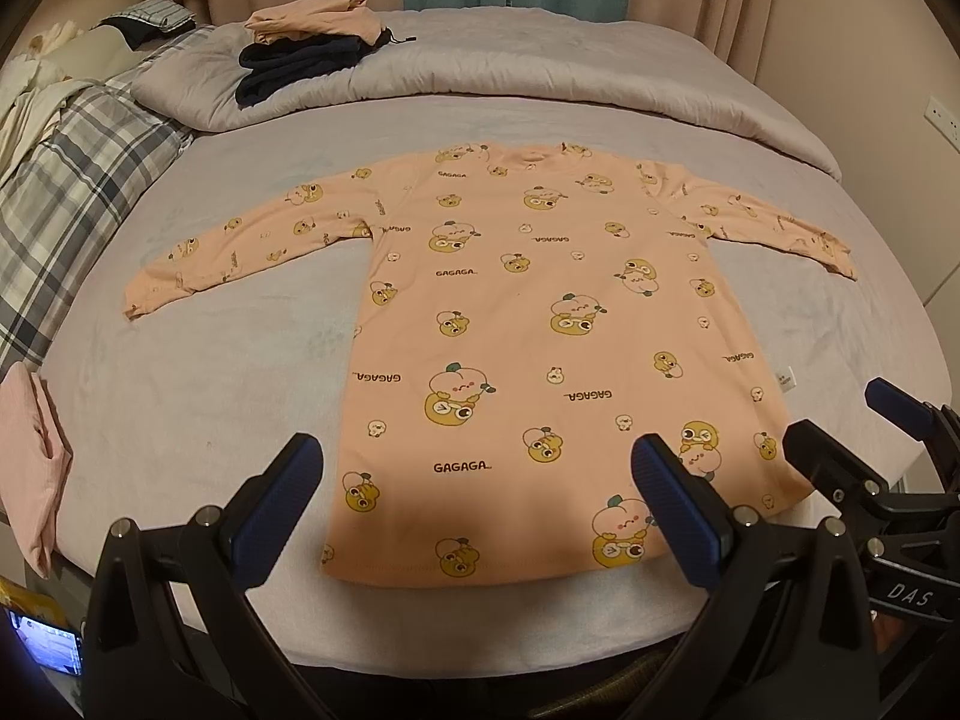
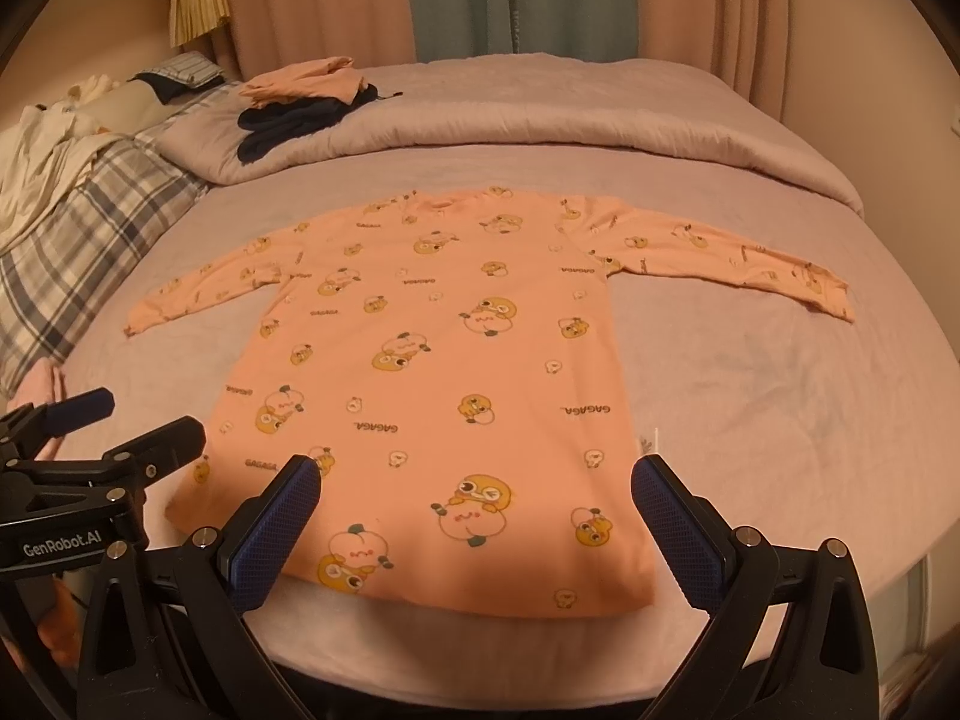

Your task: Fold small clothes

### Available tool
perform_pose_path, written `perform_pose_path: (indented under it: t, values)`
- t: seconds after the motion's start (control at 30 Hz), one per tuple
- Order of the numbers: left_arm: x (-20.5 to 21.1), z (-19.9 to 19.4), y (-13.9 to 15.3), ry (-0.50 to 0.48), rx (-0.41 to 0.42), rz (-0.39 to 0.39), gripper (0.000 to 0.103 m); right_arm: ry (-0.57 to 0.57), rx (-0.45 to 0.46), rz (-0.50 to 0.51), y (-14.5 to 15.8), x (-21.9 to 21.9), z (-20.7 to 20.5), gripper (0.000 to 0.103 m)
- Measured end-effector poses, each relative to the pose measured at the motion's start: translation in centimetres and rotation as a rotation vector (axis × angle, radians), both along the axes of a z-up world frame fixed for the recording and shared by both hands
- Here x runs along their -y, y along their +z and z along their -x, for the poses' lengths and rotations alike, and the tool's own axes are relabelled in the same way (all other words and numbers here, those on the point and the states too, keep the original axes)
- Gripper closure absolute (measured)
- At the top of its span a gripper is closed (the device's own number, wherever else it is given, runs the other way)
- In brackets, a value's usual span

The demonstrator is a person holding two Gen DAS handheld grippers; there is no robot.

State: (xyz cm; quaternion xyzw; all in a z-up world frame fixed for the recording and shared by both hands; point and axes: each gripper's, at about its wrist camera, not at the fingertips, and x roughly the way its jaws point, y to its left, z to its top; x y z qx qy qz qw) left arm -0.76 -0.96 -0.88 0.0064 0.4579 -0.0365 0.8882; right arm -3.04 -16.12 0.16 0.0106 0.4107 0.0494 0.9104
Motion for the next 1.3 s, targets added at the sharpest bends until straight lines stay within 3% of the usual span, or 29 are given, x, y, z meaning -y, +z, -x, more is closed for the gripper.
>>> perform_pose_path:
  t: [0.17, 0.23, 0.33, 0.43, 0.47, 0.6, 0.9, 0.97, 1.07, 1.13, 1.2, 1.3]
  values:
    - [-0.4, -0.2, -0.2, 0.019, -0.004, 0.031, 0.000, 0.006, 0.007, -0.033, -0.4, 0.5, -0.1, 0.001]
    - [-0.9, -0.6, -0.3, 0.029, -0.016, 0.090, 0.000, 0.053, 0.009, -0.169, -0.8, 1.7, -0.4, 0.001]
    - [-1.8, -1.6, -1.1, 0.019, -0.066, 0.265, 0.000, 0.116, -0.027, -0.539, -2.7, 6.1, -1.7, 0.001]
    - [-2.7, -2.5, -2.4, 0.041, -0.110, 0.462, 0.000, -0.013, -0.006, -0.695, -4.6, 11.7, -2.4, 0.001]
    - [-2.7, -3.0, -2.9, 0.057, -0.131, 0.490, 0.000, -0.041, 0.003, -0.721, -5.0, 13.0, -2.4, 0.001]
    - [-0.9, -4.9, -3.8, 0.052, -0.150, 0.402, 0.000, -0.183, 0.038, -0.941, -7.8, 20.9, -1.8, 0.001]
    - [2.5, -10.4, -5.2, -0.057, -0.184, 0.407, 0.000, -0.553, 0.155, -0.858, -9.3, 33.1, -3.3, 0.001]
    - [3.4, -11.9, -5.5, -0.078, -0.191, 0.415, 0.000, -0.562, 0.173, -0.835, -9.1, 34.4, -4.8, 0.001]
    - [4.2, -13.8, -5.6, -0.098, -0.171, 0.480, 0.000, -0.579, 0.121, -0.830, -9.5, 36.6, -9.1, 0.002]
    - [4.4, -15.1, -5.6, -0.091, -0.142, 0.515, 0.000, -0.569, 0.118, -0.833, -9.8, 37.6, -11.3, 0.020]
    - [4.8, -16.9, -5.7, -0.085, -0.116, 0.505, 0.000, -0.605, 0.070, -0.826, -10.5, 38.9, -13.9, 0.031]
    - [5.5, -19.0, -5.9, -0.093, -0.133, 0.464, 0.000, -0.693, 0.002, -0.885, -12.5, 39.5, -15.6, 0.038]
